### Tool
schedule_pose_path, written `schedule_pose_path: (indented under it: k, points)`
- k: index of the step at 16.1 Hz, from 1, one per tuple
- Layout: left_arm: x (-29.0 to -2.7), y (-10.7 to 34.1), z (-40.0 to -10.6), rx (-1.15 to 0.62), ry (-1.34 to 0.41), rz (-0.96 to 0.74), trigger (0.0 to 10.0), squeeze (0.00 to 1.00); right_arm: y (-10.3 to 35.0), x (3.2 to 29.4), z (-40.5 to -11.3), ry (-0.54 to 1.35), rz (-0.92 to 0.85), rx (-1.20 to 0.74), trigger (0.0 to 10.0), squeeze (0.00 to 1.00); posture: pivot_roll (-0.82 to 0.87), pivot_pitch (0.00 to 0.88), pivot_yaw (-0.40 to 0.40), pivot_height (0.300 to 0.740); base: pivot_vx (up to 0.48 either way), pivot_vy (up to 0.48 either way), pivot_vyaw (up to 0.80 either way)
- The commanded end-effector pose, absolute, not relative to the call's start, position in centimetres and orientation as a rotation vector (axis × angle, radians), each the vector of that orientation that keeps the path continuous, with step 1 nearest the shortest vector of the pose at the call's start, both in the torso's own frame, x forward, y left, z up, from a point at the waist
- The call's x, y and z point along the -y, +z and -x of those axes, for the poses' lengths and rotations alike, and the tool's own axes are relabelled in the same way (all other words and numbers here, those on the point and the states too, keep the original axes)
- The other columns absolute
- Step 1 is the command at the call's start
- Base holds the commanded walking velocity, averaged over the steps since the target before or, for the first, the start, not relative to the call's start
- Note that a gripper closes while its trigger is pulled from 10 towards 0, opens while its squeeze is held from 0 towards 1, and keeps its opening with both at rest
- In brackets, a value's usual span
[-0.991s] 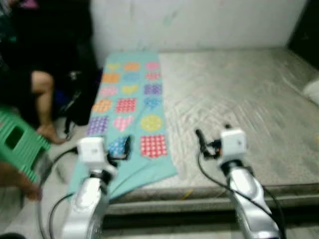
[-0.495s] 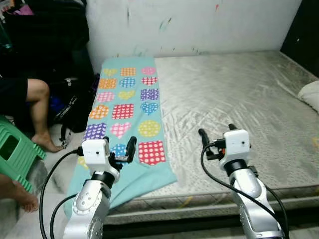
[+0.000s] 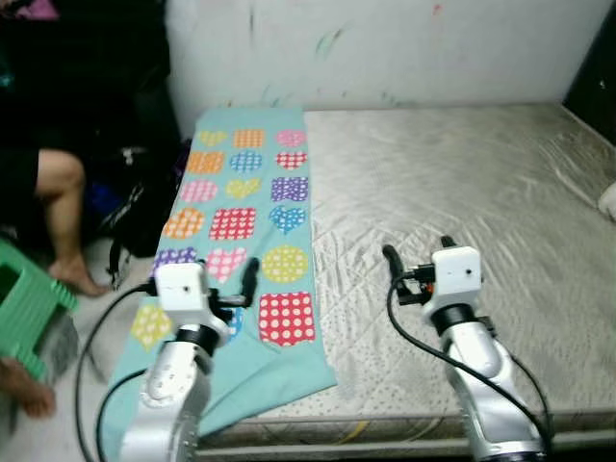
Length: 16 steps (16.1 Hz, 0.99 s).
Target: Clean up the room
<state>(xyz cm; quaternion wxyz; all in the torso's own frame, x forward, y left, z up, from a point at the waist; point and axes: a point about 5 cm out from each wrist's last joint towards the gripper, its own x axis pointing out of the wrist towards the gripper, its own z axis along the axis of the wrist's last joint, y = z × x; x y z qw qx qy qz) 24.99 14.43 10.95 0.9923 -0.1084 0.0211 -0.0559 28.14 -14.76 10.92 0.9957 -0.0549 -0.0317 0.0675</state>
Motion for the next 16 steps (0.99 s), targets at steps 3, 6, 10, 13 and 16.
schedule_pose_path:
  k: [3, 6, 10, 13, 16]
  points:
    - [-14.86, 10.78, -24.92, -0.057, -0.085, 0.228, 10.0, 0.00, 11.44, 14.35, -28.28, 0.147, 0.095, 0.085, 10.0, 0.00, -0.11, 0.000, 0.013, 0.740, 0.000, 0.000, 0.00]
    - [-14.71, 10.76, -25.01, -0.060, -0.096, 0.230, 10.0, 0.00, 11.33, 14.30, -28.24, 0.147, 0.097, 0.080, 10.0, 0.00, -0.12, 0.000, 0.013, 0.740, 0.000, 0.274, 0.00]
    - [-14.60, 10.75, -24.97, -0.064, -0.102, 0.237, 10.0, 0.00, 11.23, 14.45, -28.20, 0.144, 0.104, 0.074, 10.0, 0.00, -0.12, 0.000, 0.013, 0.740, 0.000, 0.480, 0.00]
    - [-14.57, 10.74, -24.94, -0.066, -0.102, 0.239, 10.0, 0.00, 11.19, 14.56, -28.24, 0.140, 0.108, 0.071, 10.0, 0.00, -0.12, 0.000, 0.012, 0.740, 0.000, 0.480, 0.00]
    - [-14.63, 10.83, -24.99, -0.059, -0.102, 0.232, 10.0, 0.00, 11.20, 14.48, -28.30, 0.140, 0.108, 0.070, 10.0, 0.00, -0.12, 0.000, 0.014, 0.740, 0.000, 0.267, 0.00]
